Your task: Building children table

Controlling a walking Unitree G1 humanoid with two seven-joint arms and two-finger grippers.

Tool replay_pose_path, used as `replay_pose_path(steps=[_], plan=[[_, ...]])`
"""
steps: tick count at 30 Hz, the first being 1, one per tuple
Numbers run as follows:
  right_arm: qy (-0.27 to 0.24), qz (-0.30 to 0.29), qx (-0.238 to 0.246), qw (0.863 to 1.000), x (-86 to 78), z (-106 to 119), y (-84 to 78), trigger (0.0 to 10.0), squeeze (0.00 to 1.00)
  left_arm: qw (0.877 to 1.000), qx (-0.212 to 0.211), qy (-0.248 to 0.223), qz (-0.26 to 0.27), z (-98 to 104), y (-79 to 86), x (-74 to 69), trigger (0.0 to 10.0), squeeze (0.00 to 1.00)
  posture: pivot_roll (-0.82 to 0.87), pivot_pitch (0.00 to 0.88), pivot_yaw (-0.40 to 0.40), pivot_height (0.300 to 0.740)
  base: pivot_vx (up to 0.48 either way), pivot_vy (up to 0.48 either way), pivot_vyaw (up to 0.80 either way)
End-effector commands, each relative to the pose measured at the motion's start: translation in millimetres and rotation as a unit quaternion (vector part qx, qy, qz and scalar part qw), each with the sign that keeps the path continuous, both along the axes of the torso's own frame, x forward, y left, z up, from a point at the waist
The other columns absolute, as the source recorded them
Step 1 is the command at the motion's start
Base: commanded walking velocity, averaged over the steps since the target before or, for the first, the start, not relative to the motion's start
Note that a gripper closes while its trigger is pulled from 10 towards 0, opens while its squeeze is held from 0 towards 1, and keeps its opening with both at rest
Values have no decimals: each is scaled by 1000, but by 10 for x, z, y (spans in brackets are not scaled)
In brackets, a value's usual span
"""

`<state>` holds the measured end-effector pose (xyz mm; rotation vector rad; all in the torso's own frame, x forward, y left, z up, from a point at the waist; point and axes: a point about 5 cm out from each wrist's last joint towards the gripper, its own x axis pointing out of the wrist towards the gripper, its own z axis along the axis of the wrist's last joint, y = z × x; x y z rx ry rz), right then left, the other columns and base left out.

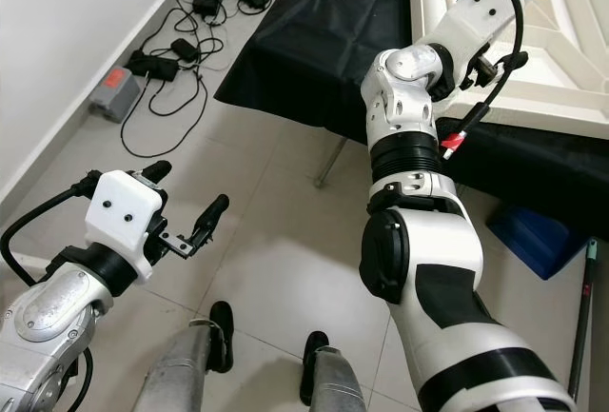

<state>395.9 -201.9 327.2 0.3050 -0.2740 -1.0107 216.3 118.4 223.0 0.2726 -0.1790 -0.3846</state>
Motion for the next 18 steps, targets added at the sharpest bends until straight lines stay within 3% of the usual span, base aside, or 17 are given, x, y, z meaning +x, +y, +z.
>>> replay_pose_path(steps=[1, 13, 18], plan=[[-15, -2, 9, 1000, -23, 40, 3, 10000, 0, 1000, 0, 4, -4, -23, -16, -29, 10000, 0, 224, 368, -54, 740, 0, 0, 0], [-23, 40, 6, 999, -69, 18, 259, 10000, 0, 1000, -1, 1, -2, -18, -12, -15, 10000, 0, 222, 365, -51, 740, 0, 0, 0], [-24, 43, 7, 999, -81, 18, 288, 10000, 0, 1000, -2, 1, -1, -17, -10, -11, 10000, 0, 222, 365, -51, 740, 0, 0, 0]])
